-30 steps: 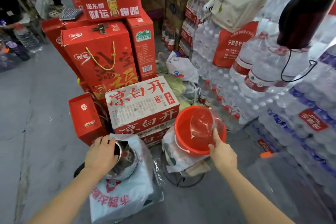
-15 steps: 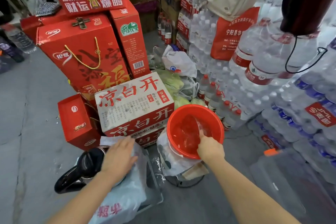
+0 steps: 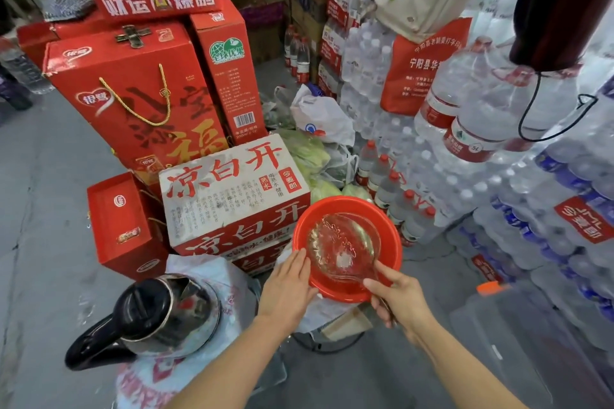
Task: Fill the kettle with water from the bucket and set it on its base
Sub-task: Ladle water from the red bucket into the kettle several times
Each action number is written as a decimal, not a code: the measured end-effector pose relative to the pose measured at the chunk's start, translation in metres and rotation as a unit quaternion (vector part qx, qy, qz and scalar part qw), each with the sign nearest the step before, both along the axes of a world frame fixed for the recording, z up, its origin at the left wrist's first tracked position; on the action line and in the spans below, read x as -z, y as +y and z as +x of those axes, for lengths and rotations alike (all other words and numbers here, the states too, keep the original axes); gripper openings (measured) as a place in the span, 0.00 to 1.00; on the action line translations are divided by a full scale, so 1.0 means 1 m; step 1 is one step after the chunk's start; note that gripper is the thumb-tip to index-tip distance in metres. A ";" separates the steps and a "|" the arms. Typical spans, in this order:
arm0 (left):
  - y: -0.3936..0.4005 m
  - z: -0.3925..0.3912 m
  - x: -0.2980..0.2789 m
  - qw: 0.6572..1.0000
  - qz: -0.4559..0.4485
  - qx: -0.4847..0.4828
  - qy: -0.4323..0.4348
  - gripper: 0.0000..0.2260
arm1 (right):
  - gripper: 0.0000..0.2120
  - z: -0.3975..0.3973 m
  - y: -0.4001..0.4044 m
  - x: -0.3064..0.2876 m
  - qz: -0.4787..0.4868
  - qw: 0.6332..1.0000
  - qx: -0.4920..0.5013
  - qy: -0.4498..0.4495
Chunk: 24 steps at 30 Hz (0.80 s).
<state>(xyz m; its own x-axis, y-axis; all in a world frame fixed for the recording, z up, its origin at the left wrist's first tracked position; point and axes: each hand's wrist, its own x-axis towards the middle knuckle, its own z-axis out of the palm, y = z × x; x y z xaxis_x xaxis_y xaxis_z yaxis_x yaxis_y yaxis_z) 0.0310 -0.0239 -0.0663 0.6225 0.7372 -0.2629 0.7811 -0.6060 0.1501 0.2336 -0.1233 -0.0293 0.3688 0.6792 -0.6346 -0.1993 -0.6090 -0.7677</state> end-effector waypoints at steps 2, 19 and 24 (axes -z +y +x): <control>0.000 0.001 0.001 1.000 0.008 -0.002 -0.007 0.32 | 0.34 -0.001 -0.009 -0.004 0.023 1.000 0.015 0.010; 0.008 -0.180 -0.051 0.969 0.113 -0.220 -0.005 0.29 | 0.29 -0.036 -0.036 -0.089 0.102 0.994 0.028 0.007; 0.011 -0.241 -0.051 0.940 0.052 -0.336 -0.001 0.25 | 0.28 -0.080 -0.033 -0.111 0.120 0.993 0.008 0.018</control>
<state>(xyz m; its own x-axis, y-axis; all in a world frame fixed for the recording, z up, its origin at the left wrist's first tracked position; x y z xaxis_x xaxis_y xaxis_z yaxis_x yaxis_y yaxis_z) -0.2099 -0.0128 -0.0157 0.0068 0.9860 -0.1665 0.9928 0.0134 0.1194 0.1534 -0.1561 0.0818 0.3607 0.8070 -0.4676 -0.2378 -0.4052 -0.8828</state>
